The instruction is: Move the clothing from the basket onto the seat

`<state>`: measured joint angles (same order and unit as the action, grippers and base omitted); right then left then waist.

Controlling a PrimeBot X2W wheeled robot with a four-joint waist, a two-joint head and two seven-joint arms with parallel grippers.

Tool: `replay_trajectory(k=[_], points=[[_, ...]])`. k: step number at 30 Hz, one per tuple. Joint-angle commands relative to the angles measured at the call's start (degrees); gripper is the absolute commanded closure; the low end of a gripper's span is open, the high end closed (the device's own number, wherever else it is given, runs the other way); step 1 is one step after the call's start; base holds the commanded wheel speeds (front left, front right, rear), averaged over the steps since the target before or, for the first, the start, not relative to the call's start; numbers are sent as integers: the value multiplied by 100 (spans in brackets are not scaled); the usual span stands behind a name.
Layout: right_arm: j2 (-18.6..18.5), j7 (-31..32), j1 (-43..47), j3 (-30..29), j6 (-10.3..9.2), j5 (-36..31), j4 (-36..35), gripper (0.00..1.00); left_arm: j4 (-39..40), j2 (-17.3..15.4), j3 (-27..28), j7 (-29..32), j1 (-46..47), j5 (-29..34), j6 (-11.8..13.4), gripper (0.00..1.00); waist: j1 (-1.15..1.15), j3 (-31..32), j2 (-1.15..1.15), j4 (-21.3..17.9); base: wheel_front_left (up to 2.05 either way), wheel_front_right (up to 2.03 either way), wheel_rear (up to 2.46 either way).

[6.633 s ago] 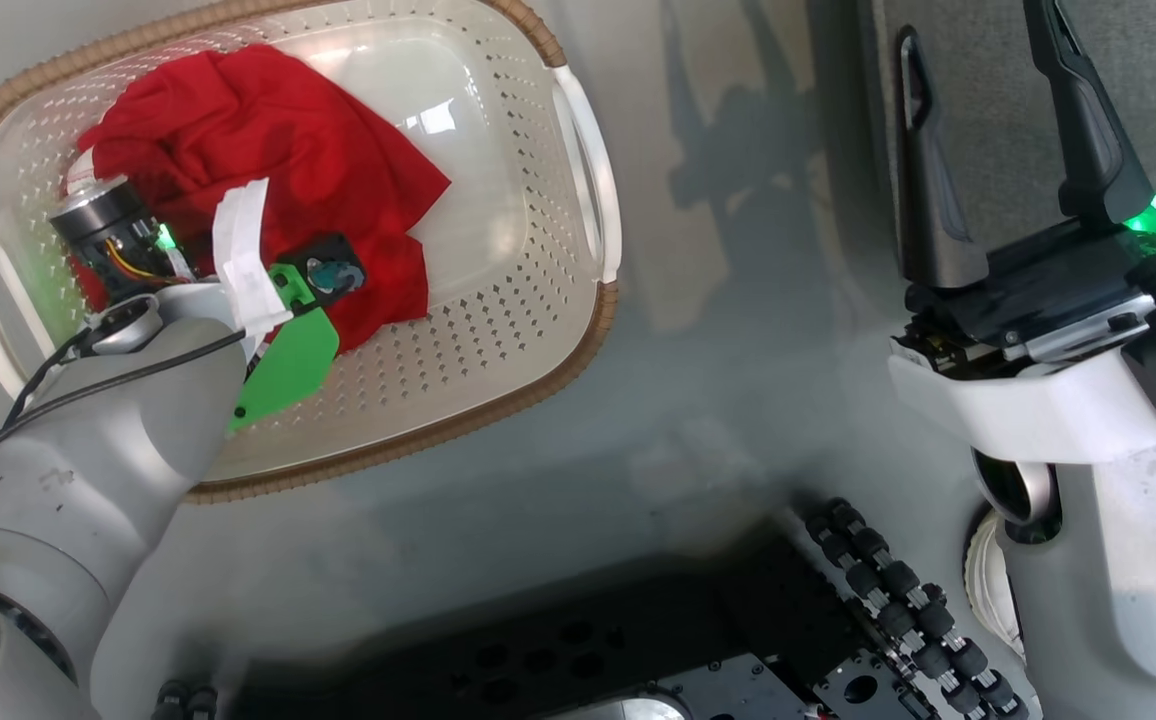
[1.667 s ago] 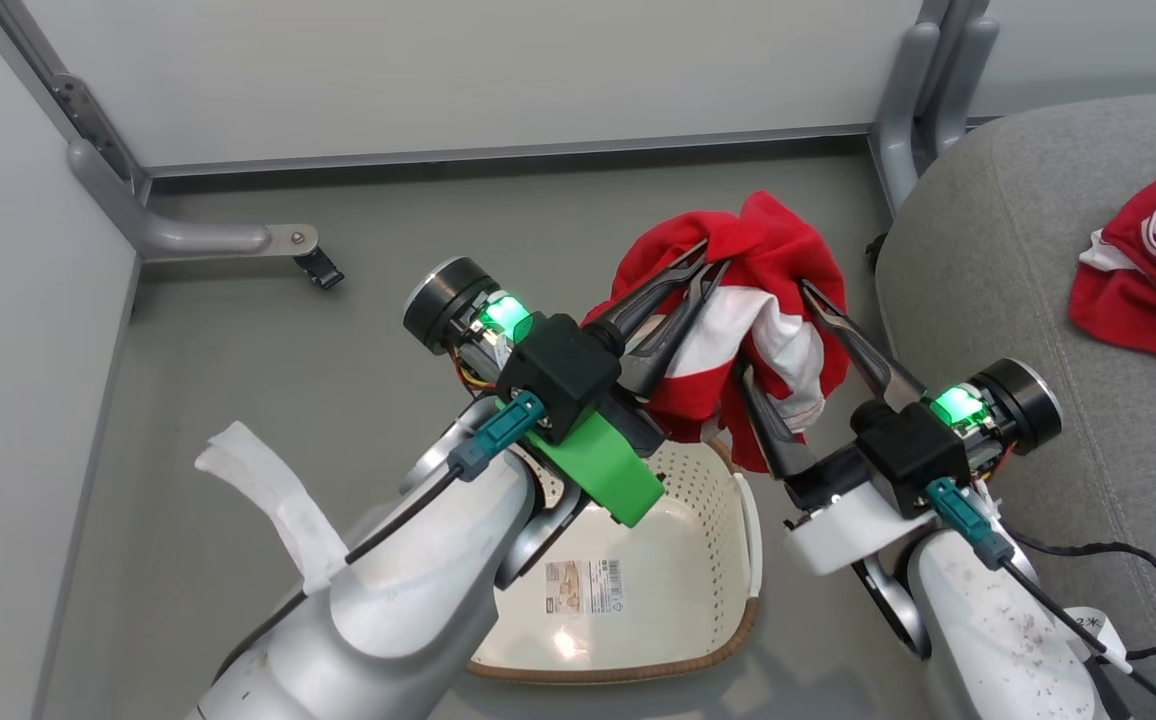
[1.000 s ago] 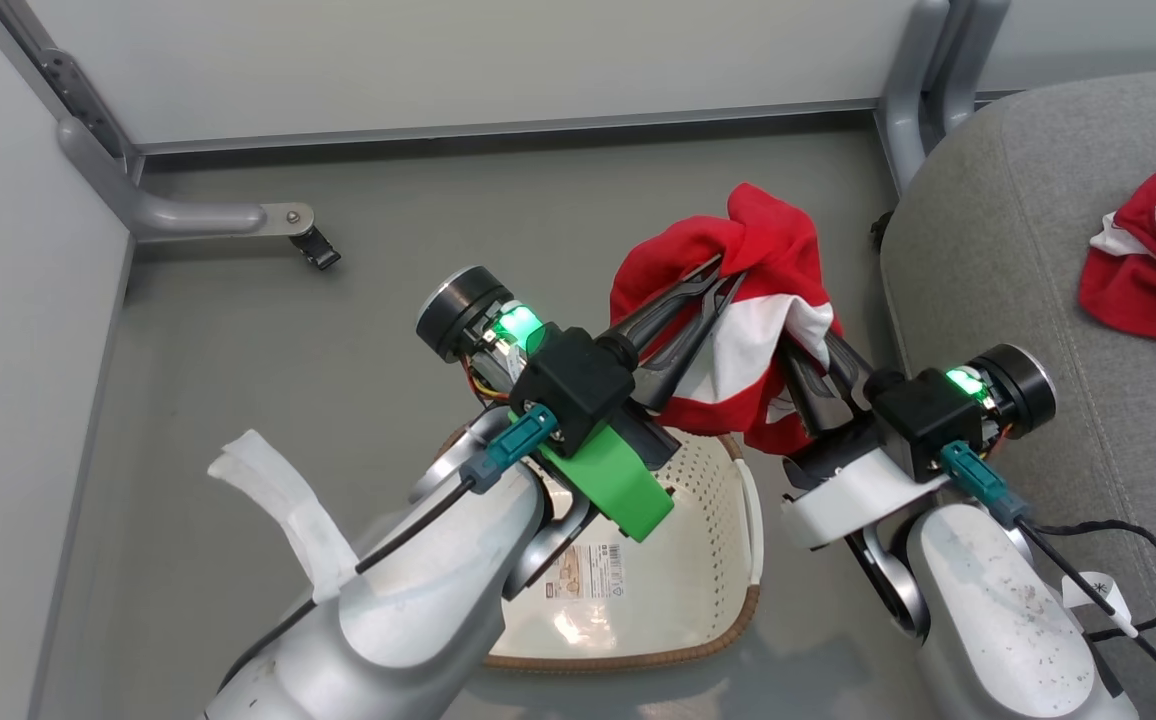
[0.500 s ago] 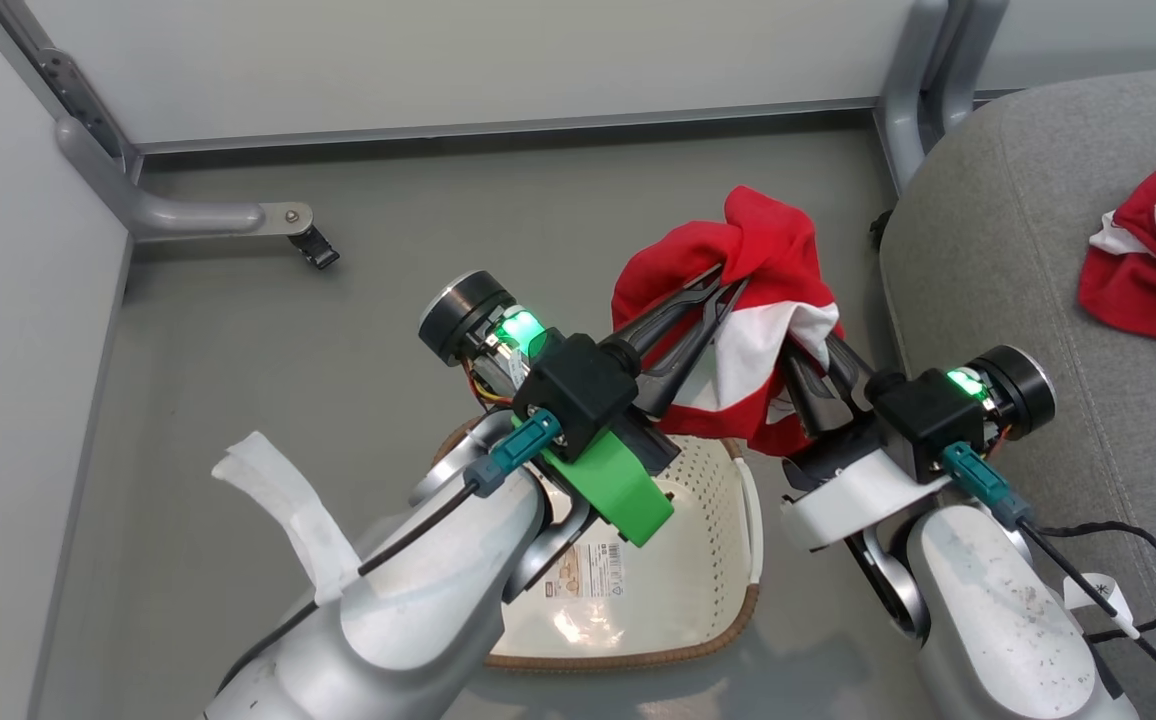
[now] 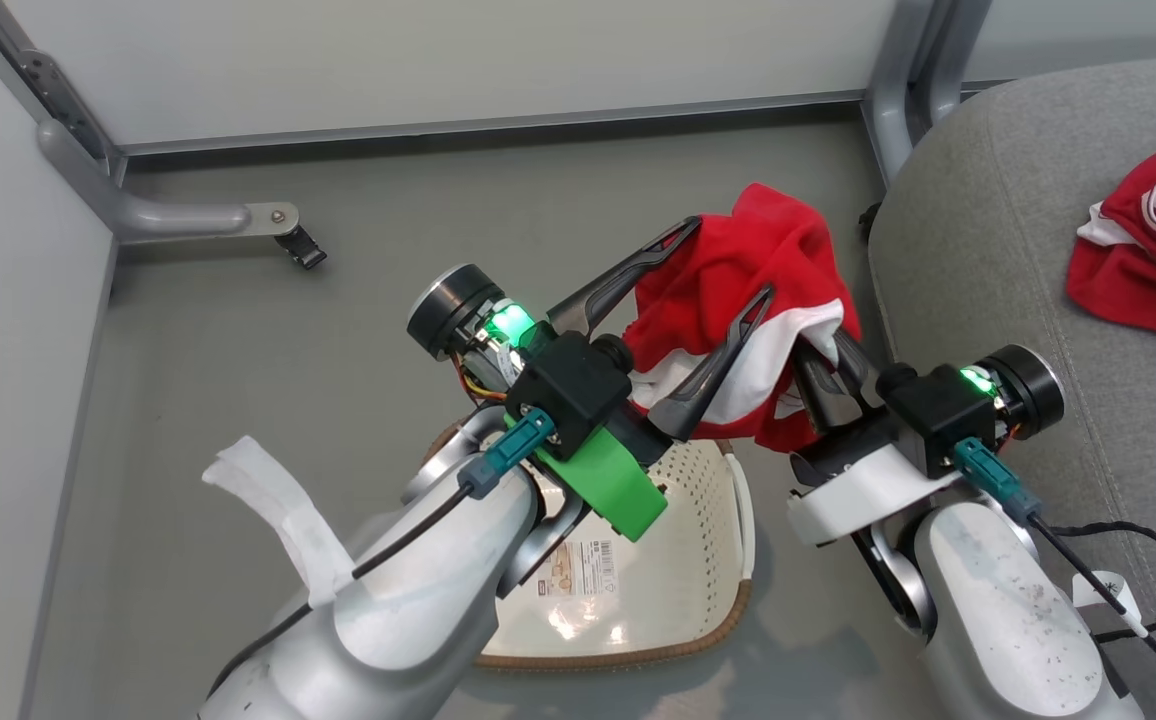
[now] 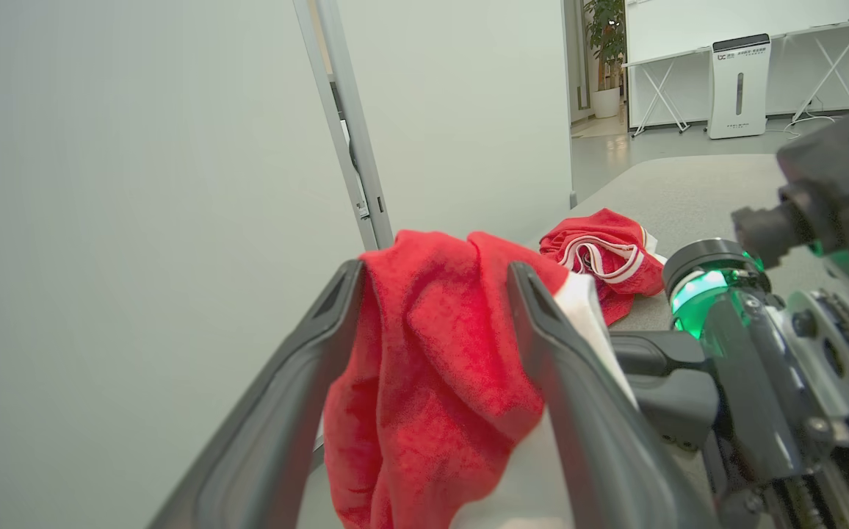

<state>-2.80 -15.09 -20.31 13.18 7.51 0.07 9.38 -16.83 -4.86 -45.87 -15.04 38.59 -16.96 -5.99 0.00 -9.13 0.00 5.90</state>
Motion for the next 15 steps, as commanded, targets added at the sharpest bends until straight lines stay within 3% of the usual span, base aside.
replay_trajectory(k=[1,15], points=[[-18,-11,77,-56,-4,39,-1,100,20,-47,33,-19,-111,50,34,0,0,-8,0,-39,0,0,0],[-17,-11,212,-546,-4,69,-166,100,33,-332,94,-13,-297,144,23,0,0,-317,0,-860,0,0,0]])
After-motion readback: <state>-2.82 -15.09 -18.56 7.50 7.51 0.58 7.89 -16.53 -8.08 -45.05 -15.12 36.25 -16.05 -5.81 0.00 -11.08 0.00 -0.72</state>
